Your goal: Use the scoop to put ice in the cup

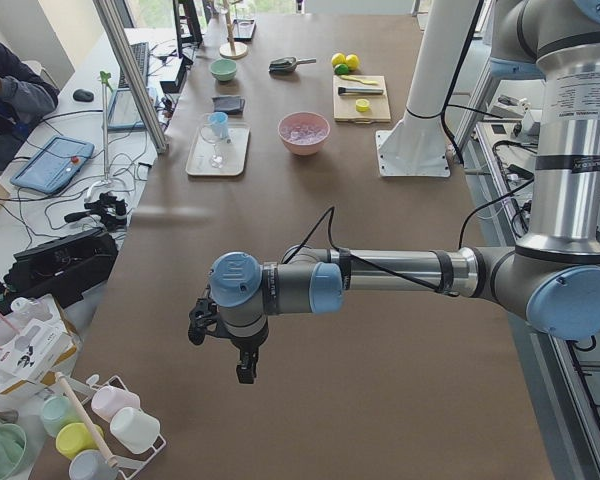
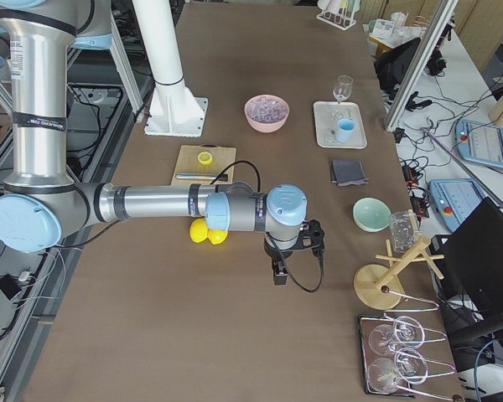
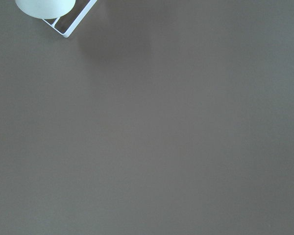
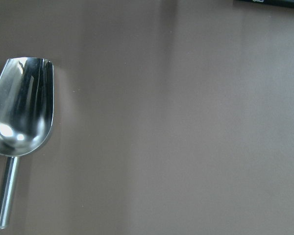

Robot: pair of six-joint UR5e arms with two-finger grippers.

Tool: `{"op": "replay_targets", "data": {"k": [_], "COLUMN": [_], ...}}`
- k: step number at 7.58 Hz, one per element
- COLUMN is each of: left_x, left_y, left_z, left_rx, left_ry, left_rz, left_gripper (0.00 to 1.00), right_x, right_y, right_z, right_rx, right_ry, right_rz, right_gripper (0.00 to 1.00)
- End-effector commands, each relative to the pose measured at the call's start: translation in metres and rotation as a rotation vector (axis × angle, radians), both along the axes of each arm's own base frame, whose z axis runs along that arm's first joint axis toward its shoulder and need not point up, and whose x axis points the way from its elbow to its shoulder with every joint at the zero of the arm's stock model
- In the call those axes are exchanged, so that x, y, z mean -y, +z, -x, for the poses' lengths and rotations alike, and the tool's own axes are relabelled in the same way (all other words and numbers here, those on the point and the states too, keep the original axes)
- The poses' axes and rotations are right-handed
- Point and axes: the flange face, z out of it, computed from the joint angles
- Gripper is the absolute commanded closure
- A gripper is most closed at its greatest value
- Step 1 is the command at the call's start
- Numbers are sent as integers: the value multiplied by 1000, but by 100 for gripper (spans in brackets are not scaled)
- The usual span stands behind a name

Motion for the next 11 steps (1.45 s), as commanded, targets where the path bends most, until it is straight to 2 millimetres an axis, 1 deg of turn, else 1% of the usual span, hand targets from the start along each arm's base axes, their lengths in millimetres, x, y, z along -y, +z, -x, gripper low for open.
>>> {"op": "replay_targets", "data": {"k": [1,4,5,6,7,8,9,11], "left_x": [1,4,9,16,15,13,13,17], "left_y": [-4,-4,-10,-20,-28,-23,-22,-26], "left_z": [-2,-6,-6,-5,-6,-6,-6,-6], "left_rx": [0,0,-2,-7,-9,-9,-7,-10], "left_ry": [-15,-6,-15,-64,-74,-74,-74,-72], "left_rz": [29,37,37,75,70,79,80,73], "left_gripper": [2,2,2,2,2,2,2,2], "right_x": [-2,-2,-5,-5,-4,-4,-2,3], "right_y": [0,4,8,8,4,2,1,-8], "right_z": [-9,-9,-8,-7,-7,-6,-4,32], "right_rx": [2,2,17,36,36,37,53,78], "right_ry": [21,21,21,21,22,22,21,36], "right_rz": [1,9,21,23,16,13,17,95], "right_gripper": [0,0,0,0,0,0,0,0]}}
